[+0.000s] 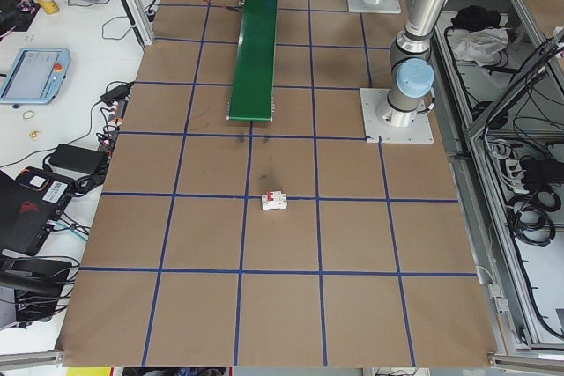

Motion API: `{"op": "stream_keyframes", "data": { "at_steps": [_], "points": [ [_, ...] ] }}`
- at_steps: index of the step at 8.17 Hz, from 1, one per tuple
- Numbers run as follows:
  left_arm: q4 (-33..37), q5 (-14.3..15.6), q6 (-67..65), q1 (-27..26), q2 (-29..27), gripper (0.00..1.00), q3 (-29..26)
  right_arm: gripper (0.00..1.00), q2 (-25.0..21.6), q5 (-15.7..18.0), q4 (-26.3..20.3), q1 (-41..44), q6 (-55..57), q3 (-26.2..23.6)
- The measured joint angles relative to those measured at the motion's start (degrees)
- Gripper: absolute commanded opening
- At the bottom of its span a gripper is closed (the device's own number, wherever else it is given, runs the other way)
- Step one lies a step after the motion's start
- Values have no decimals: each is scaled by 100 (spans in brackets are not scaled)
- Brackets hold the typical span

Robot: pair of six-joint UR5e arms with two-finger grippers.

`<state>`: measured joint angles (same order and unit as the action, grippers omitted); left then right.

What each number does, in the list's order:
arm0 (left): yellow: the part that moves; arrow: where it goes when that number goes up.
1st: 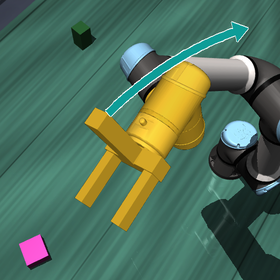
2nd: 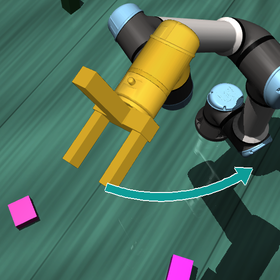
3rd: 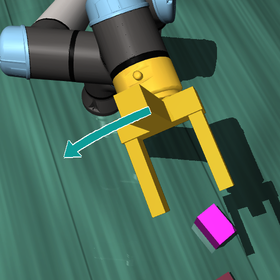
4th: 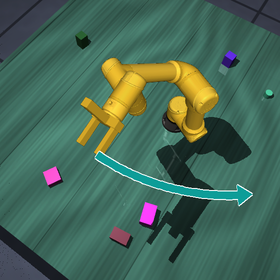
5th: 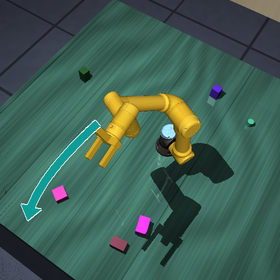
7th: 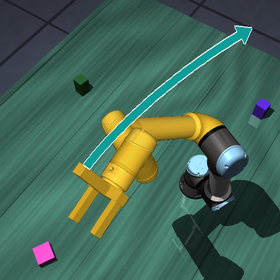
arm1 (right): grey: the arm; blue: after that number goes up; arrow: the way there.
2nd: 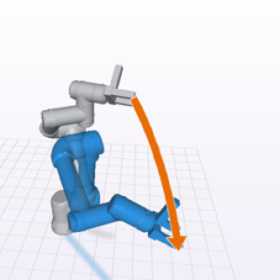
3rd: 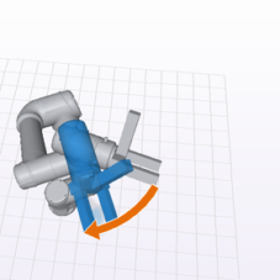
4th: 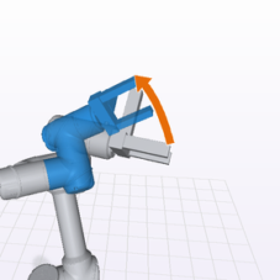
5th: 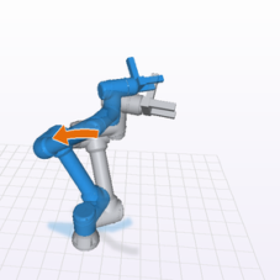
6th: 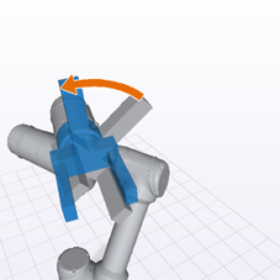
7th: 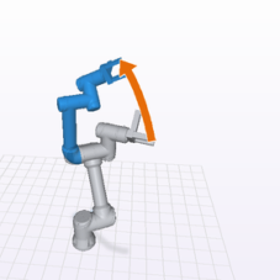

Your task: Move button from left to right

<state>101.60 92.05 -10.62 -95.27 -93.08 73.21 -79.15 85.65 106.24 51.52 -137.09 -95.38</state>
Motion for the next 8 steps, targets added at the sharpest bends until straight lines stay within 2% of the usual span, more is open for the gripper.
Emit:
{"op": "stream_keyframes", "data": {
  "at_steps": [2,5,8],
  "points": [
    [3,-3,-1,0,6,100,0,0,43,21,-452,-773,-1565,189],
    [0,-3,-4,0,30,100,0,0,264,148,-1061,-1498,-3625,344],
    [0,-7,-6,0,47,100,0,0,746,168,-1399,-1948,-4240,582]
  ]
}}
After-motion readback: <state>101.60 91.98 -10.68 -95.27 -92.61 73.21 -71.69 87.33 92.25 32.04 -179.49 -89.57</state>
